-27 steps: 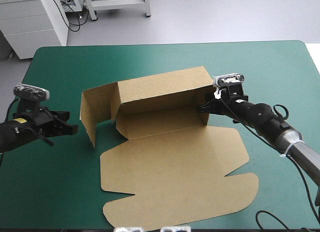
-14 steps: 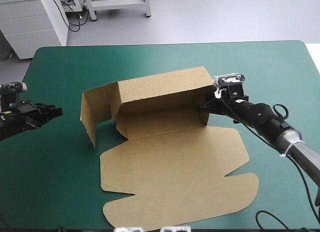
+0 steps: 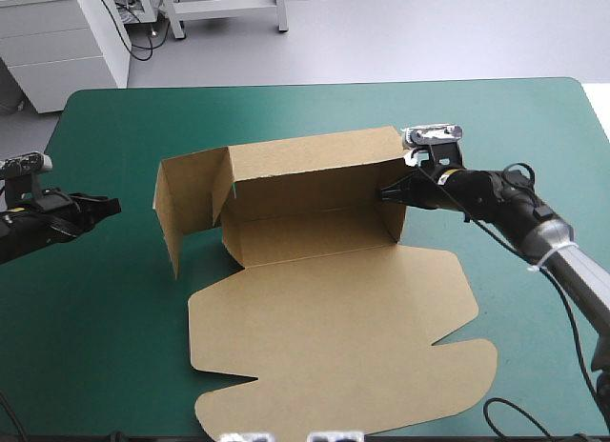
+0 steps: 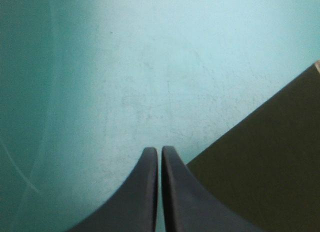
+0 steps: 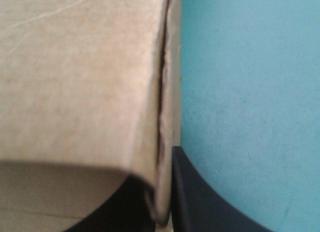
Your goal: Fold the box
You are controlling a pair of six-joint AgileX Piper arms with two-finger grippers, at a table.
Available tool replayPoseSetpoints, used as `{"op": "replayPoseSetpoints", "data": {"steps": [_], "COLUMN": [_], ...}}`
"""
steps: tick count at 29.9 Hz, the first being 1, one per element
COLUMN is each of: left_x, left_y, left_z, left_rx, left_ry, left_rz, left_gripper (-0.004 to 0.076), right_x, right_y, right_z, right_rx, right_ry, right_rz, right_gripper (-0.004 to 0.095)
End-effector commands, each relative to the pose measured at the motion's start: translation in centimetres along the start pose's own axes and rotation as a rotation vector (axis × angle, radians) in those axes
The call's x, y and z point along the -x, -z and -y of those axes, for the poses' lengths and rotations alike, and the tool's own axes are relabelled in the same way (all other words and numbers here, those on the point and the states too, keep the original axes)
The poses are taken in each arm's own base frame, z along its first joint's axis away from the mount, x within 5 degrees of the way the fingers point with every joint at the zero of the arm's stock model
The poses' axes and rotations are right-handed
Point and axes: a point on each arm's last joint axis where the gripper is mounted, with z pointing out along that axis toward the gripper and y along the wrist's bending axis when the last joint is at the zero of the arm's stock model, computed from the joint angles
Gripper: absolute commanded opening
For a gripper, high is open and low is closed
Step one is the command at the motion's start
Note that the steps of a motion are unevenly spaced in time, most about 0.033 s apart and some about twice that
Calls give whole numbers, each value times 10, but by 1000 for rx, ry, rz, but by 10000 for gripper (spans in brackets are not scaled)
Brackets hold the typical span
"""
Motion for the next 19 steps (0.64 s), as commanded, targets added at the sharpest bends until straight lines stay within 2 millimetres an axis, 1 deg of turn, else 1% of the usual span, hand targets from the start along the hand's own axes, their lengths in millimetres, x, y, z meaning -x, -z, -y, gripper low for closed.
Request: {"op": "replayPoseSetpoints", "data": {"steps": [1,6,9,11,13,16,19], "left_x": [13,14,14,14,13,11,10], "left_y": [9,9,8,7,5,2,0], "left_z": [8,9,10,13,17,21,23], "left_rx": [-24,-32,-36,-41,-43,-35,-34], "left_ry": [22,31,27,17,-11,-63,-85], "left_rz": [96,104,105,106,98,69,60], "left_gripper": [16,16,16,16,16,16,16], "right_x": [18,44,48,47,49,49,48], "right_y": [21,50,69,80,84,84,73], "right_z": [0,-5,-6,-6,-8,-13,-13], "right_rx": [-56,-65,-81,-98,-91,-38,-22], "right_ry": [18,50,66,73,67,41,29], "right_rz": [-96,-133,-223,-306,-290,-289,-317], "right_gripper": [-13,-14,-14,-14,-14,-14,-14]}}
